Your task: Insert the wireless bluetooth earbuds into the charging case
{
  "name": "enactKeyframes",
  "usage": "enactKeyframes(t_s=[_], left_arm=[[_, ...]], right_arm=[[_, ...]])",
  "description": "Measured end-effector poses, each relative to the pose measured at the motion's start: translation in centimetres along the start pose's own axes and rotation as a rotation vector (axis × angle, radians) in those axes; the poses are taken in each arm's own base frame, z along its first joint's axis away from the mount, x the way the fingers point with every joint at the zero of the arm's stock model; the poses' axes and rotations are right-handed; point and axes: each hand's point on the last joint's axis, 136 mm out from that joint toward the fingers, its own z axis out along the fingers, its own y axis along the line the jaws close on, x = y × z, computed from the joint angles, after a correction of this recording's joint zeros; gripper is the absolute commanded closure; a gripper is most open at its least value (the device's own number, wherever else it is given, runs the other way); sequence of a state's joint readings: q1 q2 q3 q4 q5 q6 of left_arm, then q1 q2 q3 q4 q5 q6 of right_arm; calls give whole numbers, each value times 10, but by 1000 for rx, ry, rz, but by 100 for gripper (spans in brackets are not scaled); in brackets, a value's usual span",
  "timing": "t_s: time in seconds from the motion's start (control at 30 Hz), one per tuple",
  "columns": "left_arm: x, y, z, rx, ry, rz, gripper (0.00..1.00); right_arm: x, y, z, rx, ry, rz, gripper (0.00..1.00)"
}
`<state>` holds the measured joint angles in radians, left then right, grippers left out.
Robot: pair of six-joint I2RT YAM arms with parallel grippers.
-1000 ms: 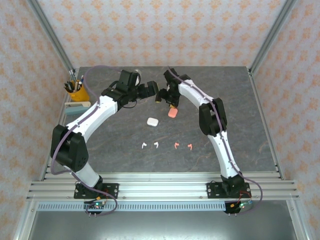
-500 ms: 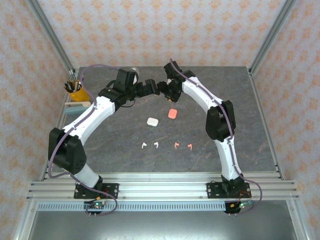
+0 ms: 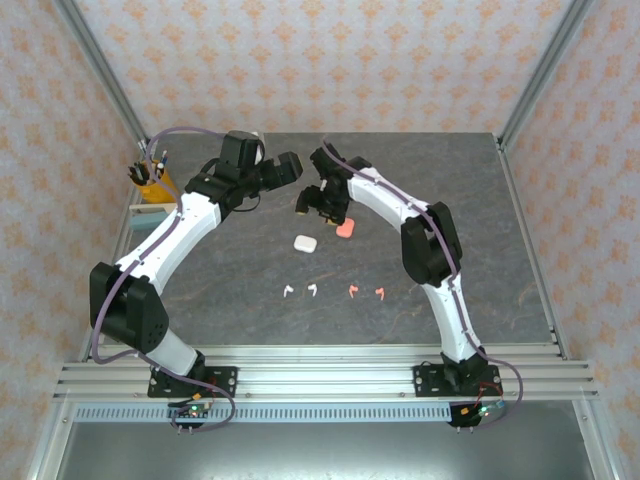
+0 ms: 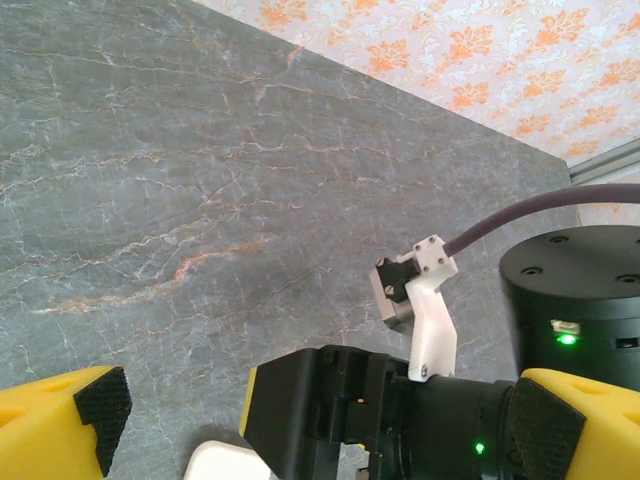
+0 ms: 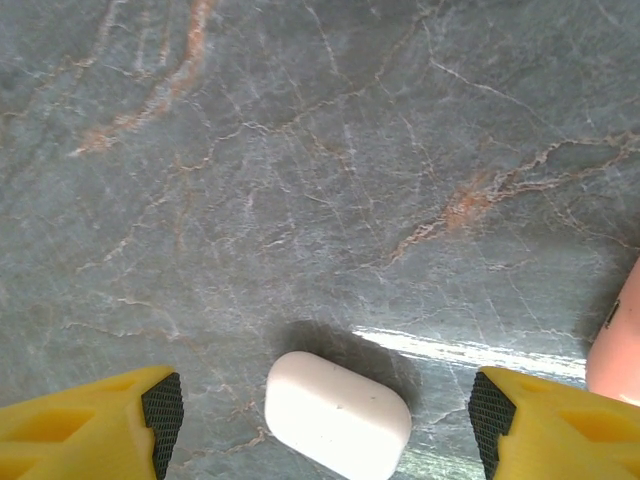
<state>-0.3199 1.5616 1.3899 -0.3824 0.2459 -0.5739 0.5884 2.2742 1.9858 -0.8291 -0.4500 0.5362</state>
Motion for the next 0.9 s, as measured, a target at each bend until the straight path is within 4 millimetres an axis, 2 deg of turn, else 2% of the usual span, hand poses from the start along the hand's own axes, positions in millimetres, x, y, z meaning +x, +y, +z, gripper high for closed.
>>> enactKeyframes(t_s=[0.3, 0.53, 0.9], left_arm=[[1, 1, 0, -3, 3, -1, 0], [5, 4, 2, -10, 13, -1, 0], [6, 5, 2, -12, 16, -1, 0]], right_arm=[[14, -29, 21, 82, 37, 26, 23], [15, -36, 19, 106, 15, 22, 23], [24, -61, 12, 170, 10, 21, 23]])
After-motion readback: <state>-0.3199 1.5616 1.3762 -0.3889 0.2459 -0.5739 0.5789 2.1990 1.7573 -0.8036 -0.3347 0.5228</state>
